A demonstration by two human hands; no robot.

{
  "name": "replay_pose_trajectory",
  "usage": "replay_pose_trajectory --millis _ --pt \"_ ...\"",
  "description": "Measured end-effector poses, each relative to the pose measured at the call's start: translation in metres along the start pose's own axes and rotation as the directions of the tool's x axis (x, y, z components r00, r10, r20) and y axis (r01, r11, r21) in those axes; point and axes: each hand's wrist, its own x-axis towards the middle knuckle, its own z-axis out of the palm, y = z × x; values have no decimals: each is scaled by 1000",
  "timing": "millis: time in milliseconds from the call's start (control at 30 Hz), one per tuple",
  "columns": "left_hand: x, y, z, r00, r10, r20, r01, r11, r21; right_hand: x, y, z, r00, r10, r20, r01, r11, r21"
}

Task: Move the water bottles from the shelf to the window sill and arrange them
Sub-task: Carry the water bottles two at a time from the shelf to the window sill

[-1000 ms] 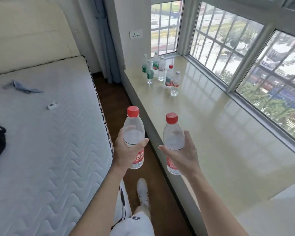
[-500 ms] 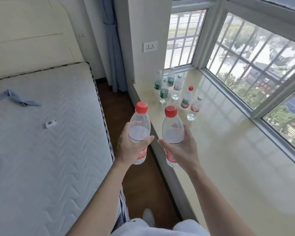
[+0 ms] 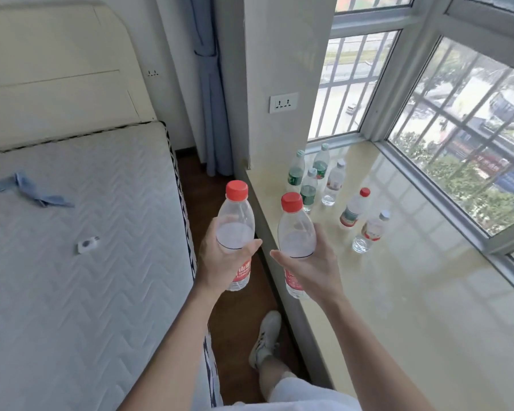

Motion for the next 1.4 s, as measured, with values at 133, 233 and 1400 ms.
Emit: replay_pose_trajectory --millis 133,233,1400 --pt "67 1 13 1000 -1 16 1 1000 16 71 5 12 1000 -9 -9 9 1000 18" --pt "122 8 26 998 -6 56 4 1000 24 130 4 22 1000 -4 -30 6 997 73" --pt "352 40 252 463 110 880 -46 994 -100 246 54 -37 509 450 -734 -340 888 309"
